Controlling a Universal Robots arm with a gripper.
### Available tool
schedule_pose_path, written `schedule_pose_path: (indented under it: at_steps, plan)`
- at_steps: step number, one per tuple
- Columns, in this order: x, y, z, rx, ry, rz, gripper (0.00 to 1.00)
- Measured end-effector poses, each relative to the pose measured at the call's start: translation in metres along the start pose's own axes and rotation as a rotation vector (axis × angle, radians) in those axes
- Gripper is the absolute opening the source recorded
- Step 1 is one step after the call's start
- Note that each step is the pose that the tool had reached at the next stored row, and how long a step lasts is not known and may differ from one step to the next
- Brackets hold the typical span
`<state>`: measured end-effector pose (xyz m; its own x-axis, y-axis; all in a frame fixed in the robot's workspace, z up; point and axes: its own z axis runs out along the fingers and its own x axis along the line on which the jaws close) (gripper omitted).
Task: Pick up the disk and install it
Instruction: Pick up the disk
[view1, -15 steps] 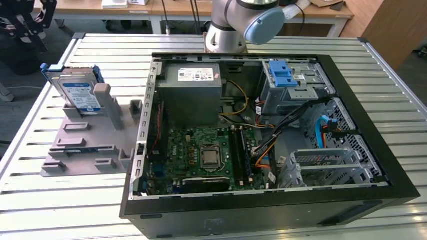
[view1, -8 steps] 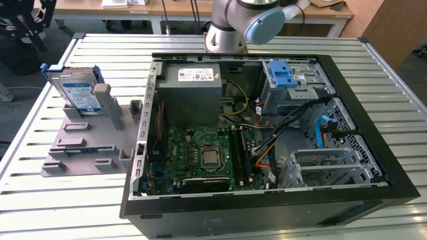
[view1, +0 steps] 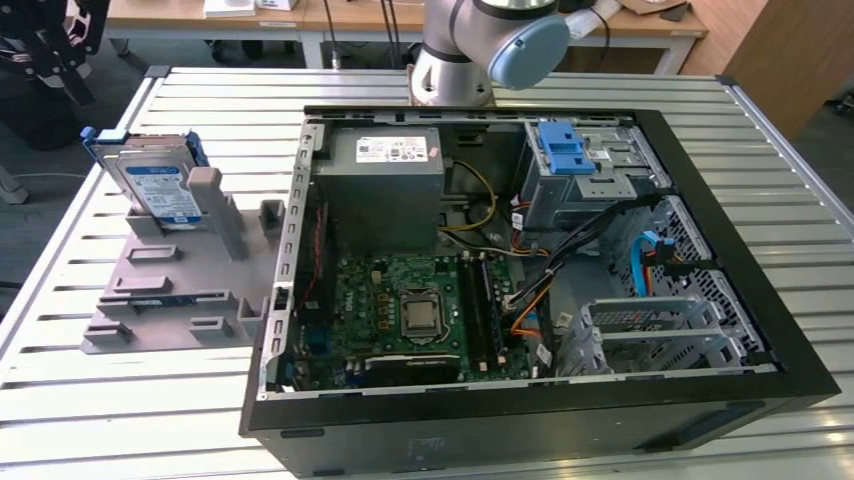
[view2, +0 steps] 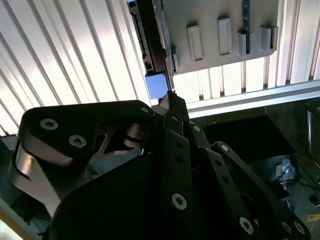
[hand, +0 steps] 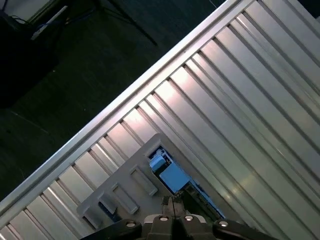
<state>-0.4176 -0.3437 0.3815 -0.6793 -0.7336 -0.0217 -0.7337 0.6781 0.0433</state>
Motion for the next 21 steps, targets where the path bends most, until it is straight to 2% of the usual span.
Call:
schedule_pose_path:
  at_steps: [21]
  plan:
    - [0.0001, -0.0001, 0.0011, -0.0064, 0.0136, -0.326, 0.11]
